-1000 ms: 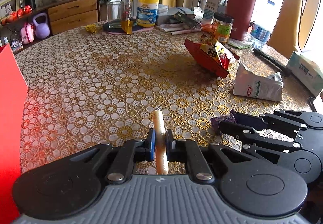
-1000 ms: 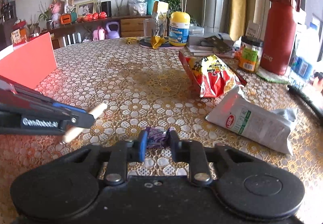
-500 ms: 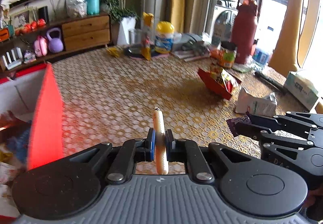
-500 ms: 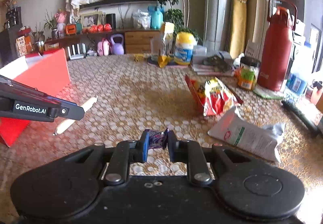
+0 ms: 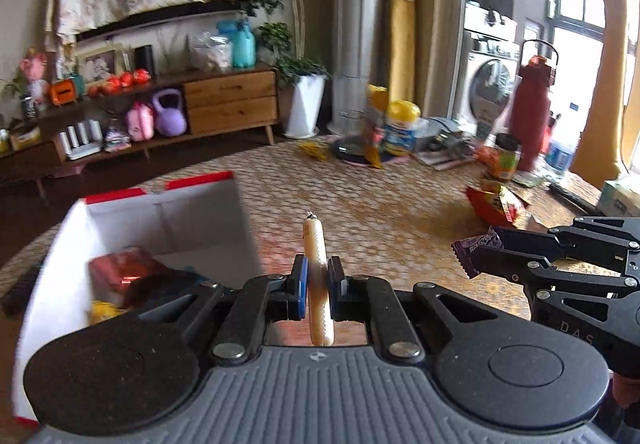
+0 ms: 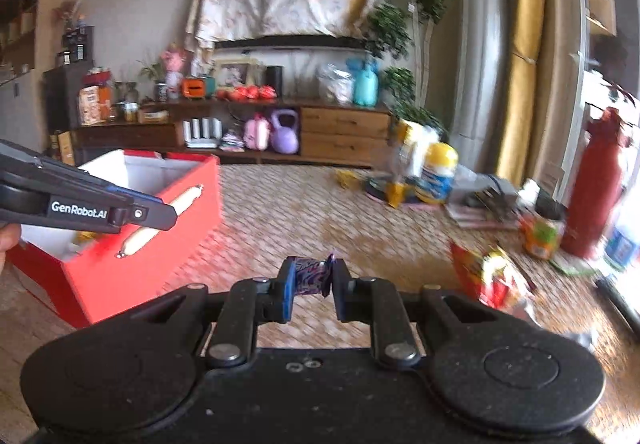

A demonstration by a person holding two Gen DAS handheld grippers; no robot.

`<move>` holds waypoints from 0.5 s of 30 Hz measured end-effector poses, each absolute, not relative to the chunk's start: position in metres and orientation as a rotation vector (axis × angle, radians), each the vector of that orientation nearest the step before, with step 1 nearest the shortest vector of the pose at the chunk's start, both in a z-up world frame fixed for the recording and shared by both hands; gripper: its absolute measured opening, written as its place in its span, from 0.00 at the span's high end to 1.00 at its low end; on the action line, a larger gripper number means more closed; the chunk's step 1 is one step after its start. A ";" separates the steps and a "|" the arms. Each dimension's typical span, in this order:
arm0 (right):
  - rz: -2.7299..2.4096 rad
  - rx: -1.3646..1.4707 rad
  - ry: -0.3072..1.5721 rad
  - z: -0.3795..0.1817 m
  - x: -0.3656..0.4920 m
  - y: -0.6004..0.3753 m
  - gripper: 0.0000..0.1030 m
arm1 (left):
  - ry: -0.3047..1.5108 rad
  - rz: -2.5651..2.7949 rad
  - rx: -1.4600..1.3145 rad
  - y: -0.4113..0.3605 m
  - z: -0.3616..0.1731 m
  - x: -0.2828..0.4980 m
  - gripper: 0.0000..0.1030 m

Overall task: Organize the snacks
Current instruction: 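Carry the stick snack and purple candy over the box with both tools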

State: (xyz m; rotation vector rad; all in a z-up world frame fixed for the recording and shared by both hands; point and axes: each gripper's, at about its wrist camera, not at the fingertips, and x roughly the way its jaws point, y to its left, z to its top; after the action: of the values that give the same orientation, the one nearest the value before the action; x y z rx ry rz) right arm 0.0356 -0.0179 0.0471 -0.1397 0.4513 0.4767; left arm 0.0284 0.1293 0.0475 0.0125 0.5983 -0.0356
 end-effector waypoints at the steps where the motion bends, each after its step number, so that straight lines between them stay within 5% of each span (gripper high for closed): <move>1: 0.494 -0.141 0.445 0.051 0.035 -0.009 0.84 | 0.596 -0.025 0.012 0.137 0.049 0.026 0.90; 15: 0.635 -0.186 0.408 0.071 0.031 0.076 0.84 | 0.593 0.065 -0.009 0.202 0.052 0.004 0.90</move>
State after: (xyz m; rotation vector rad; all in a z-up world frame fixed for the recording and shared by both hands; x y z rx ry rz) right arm 0.0312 0.0764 0.0714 -0.1864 0.4082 0.6348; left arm 0.0044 0.2016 0.0519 -0.0092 0.5925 0.0649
